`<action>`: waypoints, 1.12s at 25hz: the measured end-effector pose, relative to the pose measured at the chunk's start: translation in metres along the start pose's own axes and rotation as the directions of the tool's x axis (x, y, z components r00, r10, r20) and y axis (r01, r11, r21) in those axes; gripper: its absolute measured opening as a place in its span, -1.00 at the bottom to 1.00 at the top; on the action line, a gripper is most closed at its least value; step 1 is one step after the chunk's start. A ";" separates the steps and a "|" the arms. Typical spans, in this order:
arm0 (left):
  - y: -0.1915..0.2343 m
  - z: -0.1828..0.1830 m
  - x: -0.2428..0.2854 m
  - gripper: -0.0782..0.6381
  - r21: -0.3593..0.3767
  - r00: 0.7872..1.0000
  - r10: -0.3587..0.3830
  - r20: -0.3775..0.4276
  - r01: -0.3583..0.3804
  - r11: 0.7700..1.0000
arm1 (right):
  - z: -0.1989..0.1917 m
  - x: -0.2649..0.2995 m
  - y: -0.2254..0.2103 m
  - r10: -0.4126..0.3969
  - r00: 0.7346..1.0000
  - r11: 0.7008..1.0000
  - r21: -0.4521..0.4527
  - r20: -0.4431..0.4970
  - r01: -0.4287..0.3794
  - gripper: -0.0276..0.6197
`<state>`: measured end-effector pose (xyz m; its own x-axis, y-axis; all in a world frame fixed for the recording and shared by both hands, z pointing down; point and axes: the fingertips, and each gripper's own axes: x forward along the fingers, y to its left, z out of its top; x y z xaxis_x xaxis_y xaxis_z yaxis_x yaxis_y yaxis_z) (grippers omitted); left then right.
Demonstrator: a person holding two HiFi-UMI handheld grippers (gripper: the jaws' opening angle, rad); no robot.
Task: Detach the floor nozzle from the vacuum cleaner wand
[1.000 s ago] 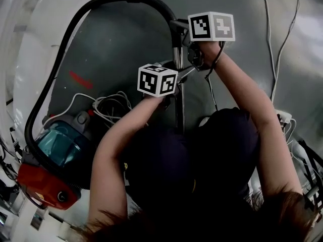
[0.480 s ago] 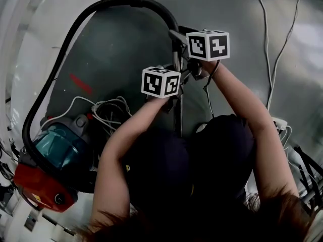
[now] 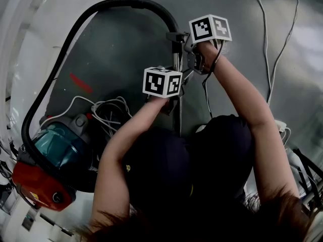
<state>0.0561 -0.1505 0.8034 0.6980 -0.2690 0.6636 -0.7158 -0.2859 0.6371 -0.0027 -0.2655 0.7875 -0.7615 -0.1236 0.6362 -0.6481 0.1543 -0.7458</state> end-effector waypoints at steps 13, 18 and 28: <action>0.003 -0.003 -0.001 -0.42 -0.150 1.000 0.009 0.018 -0.006 0.989 | -0.004 0.004 0.006 0.094 0.996 0.995 0.028 -0.001 -0.094 -0.46; 0.003 -0.009 -0.003 -0.47 -0.230 0.998 -0.005 0.056 0.018 0.973 | -0.009 0.006 0.008 0.144 0.990 0.989 0.035 -0.008 -0.144 -0.46; -0.021 -0.029 -0.007 -0.48 -0.243 0.993 -0.105 0.046 0.113 0.964 | 0.021 -0.008 -0.004 0.102 0.988 0.994 0.021 0.119 -0.105 -0.46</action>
<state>0.0656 -0.1160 0.7970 0.7691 -0.2794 0.5748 -0.6156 -0.0826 0.7837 0.0060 -0.2854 0.7817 -0.8189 -0.2229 0.5289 -0.5645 0.1459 -0.8125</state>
